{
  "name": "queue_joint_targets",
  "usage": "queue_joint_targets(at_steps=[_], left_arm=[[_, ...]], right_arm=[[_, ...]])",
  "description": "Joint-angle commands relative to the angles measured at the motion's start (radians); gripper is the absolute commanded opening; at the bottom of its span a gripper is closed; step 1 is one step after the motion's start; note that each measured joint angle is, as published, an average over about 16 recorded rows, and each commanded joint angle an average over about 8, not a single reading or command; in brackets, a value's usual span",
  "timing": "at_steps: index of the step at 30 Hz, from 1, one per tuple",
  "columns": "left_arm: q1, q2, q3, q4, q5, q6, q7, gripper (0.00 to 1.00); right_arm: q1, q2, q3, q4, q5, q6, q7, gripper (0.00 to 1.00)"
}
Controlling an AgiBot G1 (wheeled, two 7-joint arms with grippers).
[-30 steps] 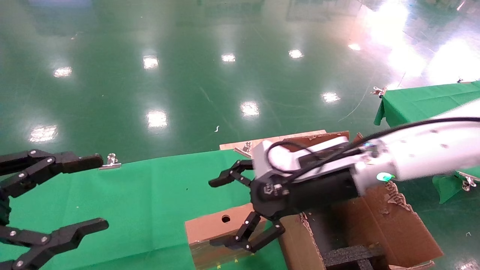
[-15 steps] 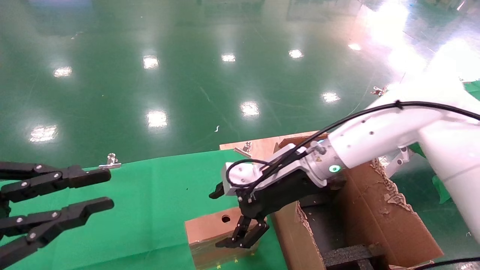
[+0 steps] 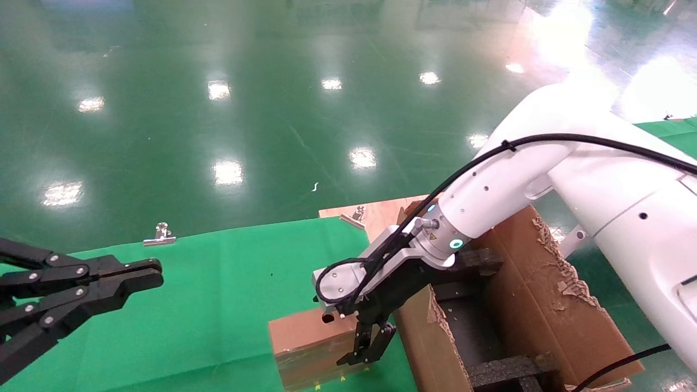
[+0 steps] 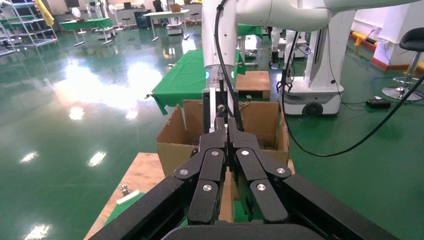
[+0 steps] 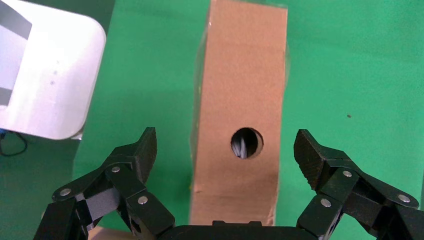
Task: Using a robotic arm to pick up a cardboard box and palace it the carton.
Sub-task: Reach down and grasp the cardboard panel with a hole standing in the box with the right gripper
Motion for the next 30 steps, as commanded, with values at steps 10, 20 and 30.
queue_joint_targets(at_steps=[10, 20, 30], left_arm=[[0.000, 0.000, 0.000, 0.000, -0.001, 0.000, 0.000, 1.00], [0.000, 0.000, 0.000, 0.000, -0.001, 0.000, 0.000, 1.00], [0.000, 0.000, 0.000, 0.000, -0.001, 0.000, 0.000, 1.00]], right_arm=[[0.021, -0.027, -0.037, -0.040, -0.008, 0.008, -0.033, 0.00], [0.017, -0.023, -0.031, -0.032, -0.006, 0.007, -0.032, 0.00], [0.014, -0.020, -0.028, -0.029, -0.005, 0.007, -0.031, 0.00]])
